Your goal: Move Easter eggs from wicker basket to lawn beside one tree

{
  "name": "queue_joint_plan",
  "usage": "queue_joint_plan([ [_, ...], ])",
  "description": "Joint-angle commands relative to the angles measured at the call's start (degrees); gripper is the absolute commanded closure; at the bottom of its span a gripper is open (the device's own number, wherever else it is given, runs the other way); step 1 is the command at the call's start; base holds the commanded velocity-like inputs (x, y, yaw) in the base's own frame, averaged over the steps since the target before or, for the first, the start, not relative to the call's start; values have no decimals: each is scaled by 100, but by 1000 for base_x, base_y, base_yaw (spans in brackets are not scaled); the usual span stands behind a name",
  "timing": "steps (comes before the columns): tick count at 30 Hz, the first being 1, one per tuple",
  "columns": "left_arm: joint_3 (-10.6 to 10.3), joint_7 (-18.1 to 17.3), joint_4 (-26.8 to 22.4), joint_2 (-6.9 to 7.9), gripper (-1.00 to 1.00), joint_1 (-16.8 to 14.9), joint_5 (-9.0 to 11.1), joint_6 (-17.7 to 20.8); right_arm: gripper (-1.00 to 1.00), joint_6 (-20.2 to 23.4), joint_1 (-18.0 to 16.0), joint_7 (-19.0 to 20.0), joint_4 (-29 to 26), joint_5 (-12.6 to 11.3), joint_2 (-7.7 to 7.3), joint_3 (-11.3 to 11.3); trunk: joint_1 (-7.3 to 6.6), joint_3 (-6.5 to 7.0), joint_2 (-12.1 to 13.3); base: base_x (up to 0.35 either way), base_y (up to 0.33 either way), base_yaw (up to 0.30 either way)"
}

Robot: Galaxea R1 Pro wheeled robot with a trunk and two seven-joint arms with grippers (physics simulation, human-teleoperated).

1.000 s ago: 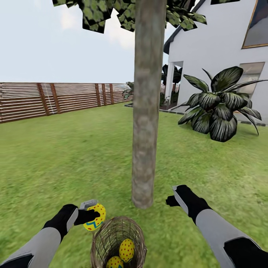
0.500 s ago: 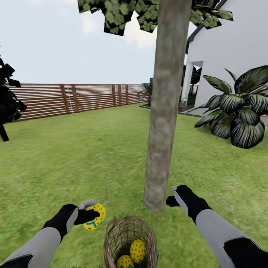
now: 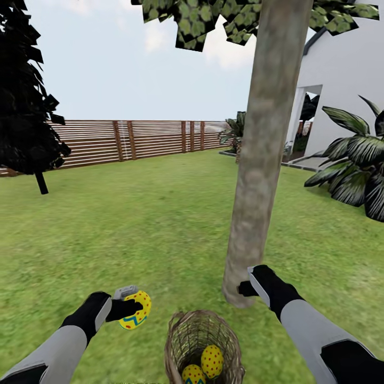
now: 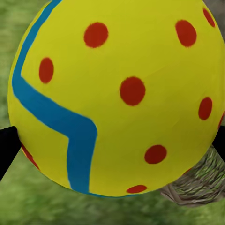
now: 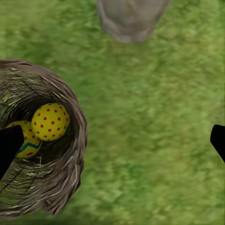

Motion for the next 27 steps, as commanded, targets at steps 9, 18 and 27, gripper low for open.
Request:
queue_joint_plan([
  [9,35,-31,-2,-7,100,-4,-32,30,-100,18,-3,-43,-4,-57,-2,50,0,-7,-4,0,0,141],
  [18,38,-31,-7,-4,100,-3,-32,30,-100,47,-3,-35,-7,-71,-6,44,0,-7,-4,0,0,103],
  [27,35,-31,1,-10,100,-3,-32,30,-100,43,-3,-34,-4,-64,1,43,0,-7,-4,0,0,103],
])
